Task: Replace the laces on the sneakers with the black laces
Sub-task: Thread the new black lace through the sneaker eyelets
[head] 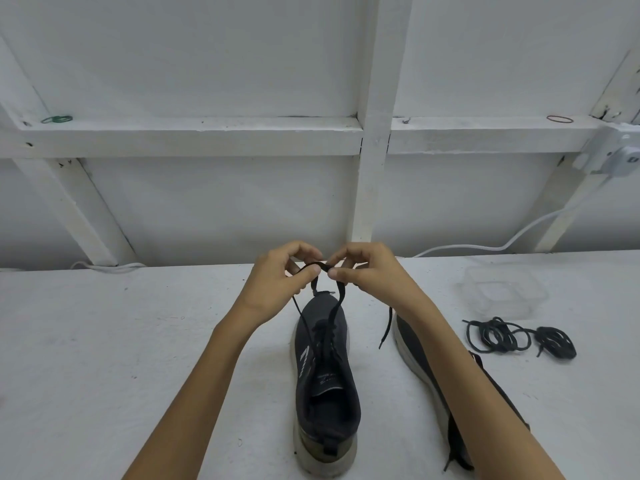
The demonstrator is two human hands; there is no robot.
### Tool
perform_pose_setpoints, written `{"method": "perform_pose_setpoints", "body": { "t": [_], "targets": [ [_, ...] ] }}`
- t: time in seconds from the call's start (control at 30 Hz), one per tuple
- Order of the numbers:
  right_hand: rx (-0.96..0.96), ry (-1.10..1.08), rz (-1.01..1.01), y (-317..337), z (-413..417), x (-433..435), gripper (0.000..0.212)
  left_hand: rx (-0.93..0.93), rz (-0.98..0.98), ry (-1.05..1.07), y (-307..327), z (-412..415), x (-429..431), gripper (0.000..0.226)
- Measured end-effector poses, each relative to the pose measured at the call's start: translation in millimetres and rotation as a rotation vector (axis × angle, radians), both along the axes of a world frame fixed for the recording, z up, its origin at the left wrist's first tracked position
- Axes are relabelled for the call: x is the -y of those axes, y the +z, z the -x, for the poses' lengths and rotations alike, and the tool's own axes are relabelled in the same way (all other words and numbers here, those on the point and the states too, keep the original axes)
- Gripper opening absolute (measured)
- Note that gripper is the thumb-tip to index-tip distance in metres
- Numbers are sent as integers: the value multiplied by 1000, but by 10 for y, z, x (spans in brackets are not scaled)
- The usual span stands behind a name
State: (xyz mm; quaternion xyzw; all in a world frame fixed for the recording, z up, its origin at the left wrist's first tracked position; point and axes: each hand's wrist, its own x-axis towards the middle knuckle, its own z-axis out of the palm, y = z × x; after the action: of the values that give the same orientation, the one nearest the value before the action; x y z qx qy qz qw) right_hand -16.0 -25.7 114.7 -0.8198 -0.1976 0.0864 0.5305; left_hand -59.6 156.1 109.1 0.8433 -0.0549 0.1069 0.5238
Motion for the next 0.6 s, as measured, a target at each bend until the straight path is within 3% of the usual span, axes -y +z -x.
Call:
{"method": "perform_pose_setpoints", "body": {
  "t": [0.17,0.43,0.6],
  "targets": [
    [-260,165,-94,33,57,38,7,43,4,-25,-140,-3,11,17],
    [-296,138,-280,20,6,73,9,-55,165,-127,-263,129,109,25],
    [-301,67,-319,-24,-3,182,10,-35,481,162,-229,164,-115,26]
  ]
}}
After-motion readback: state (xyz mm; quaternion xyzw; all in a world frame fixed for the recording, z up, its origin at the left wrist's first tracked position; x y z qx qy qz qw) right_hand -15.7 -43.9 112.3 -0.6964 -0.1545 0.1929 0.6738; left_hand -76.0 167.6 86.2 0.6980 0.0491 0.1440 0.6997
